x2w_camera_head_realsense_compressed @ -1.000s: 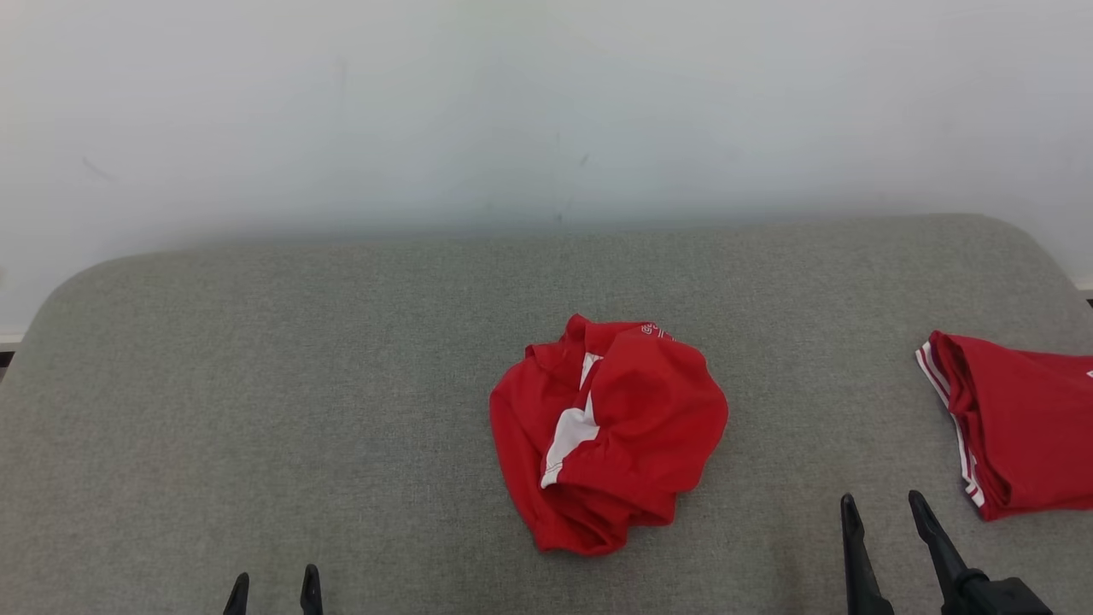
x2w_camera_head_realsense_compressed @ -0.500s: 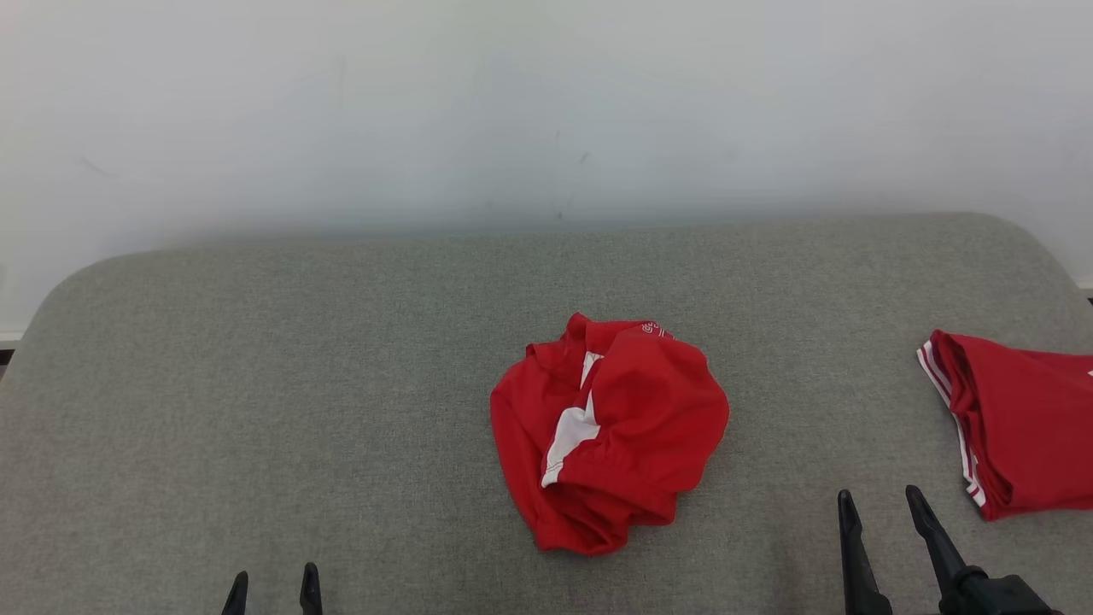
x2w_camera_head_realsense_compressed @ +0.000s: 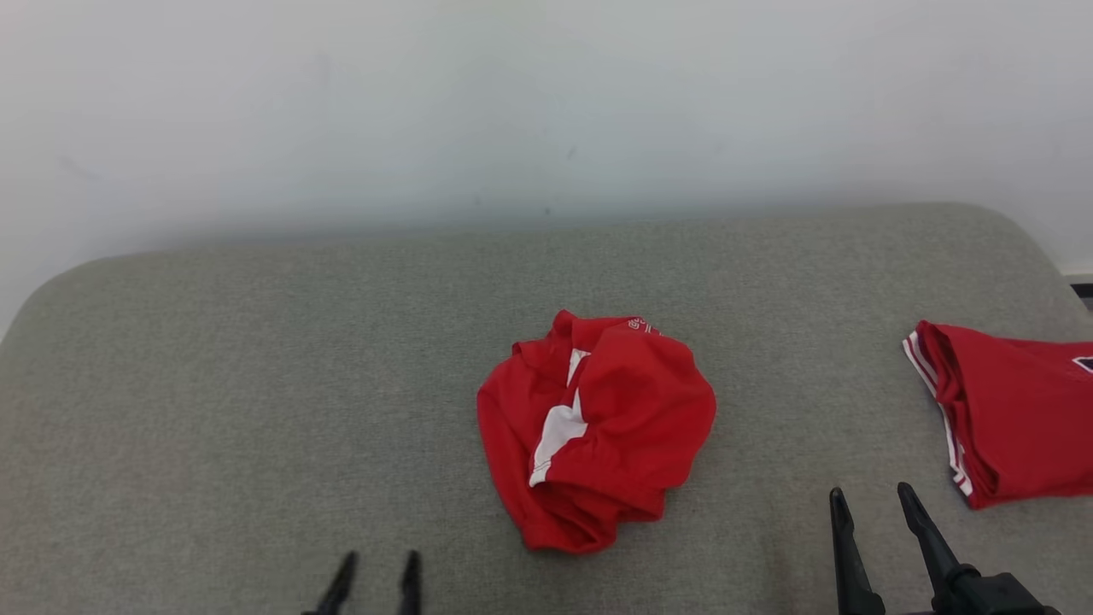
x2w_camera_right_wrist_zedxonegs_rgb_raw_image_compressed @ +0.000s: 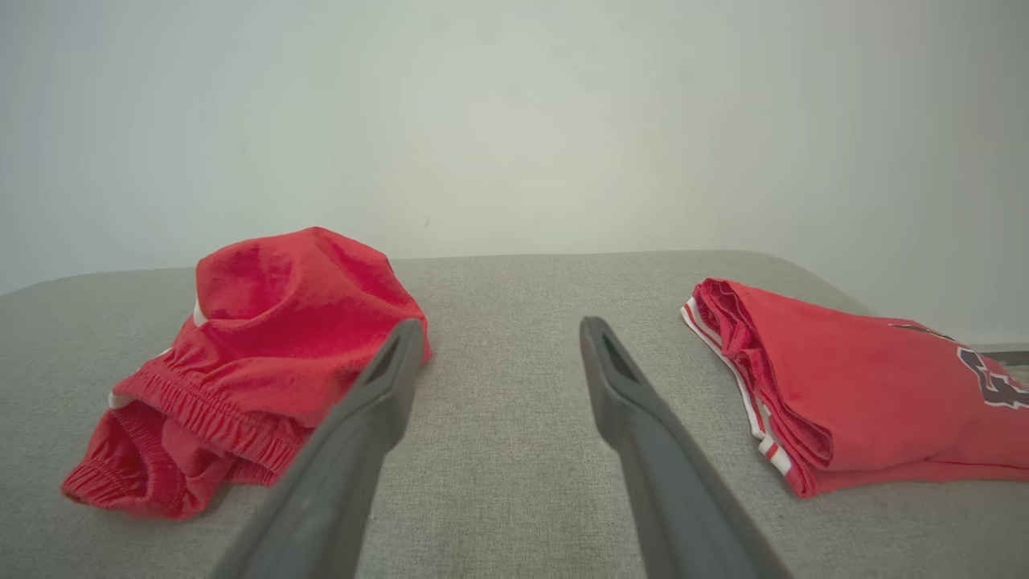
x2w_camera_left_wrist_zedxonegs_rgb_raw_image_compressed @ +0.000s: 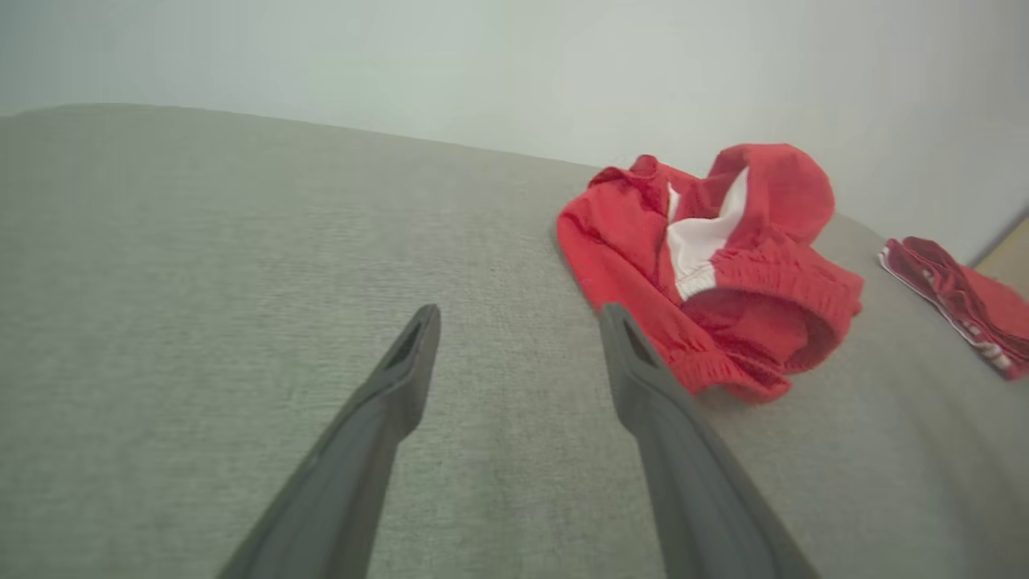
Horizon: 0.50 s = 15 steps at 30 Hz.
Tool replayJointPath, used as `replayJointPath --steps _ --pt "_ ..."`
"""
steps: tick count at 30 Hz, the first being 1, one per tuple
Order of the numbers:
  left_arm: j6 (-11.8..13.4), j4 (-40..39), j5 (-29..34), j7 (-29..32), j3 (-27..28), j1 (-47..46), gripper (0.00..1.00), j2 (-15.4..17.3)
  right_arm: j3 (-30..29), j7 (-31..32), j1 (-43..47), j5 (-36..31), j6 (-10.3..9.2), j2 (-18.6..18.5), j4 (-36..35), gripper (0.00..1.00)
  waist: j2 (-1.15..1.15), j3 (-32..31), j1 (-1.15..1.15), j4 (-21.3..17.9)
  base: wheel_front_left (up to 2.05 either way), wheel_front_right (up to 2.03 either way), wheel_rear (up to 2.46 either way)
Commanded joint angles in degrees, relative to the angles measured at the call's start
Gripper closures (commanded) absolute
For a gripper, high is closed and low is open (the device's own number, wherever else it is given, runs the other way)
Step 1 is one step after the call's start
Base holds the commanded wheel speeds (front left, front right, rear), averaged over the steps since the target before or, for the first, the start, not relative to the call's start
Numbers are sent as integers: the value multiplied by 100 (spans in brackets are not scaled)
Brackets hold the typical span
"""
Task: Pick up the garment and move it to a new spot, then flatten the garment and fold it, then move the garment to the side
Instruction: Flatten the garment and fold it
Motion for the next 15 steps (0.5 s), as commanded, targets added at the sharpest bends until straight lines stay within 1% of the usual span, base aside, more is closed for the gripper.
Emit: replayJointPath --steps 1,6,9,11,12,15 --pt "-33 62 -32 154 -151 -151 0 -6 1 -26 -34 -8 -17 -2 -13 0 0 29 0 -96 0 0 0" --pt "-85 125 -760 917 -980 -488 0 -5 11 -26 -70 -13 -17 -2 -18 0 0 118 0 -400 0 0 0" --pt "-92 75 -1292 1178 -1386 -712 0 -2 50 -26 -108 -2 -17 -2 -12 0 0 173 0 -650 0 0 0" --pt "-90 133 -1486 1305 -1594 -859 0 -2 66 -26 -134 5 -17 -2 -20 0 0 212 0 -839 0 0 0" --pt "-64 190 -1575 1363 -1671 -922 0 2 66 -26 -142 6 -17 -2 -22 0 0 230 0 -929 0 0 0" --pt "128 363 -1704 1408 -1792 -1166 0 -1 75 -26 -176 12 -17 -2 -29 0 0 296 0 -1216 0 0 0"
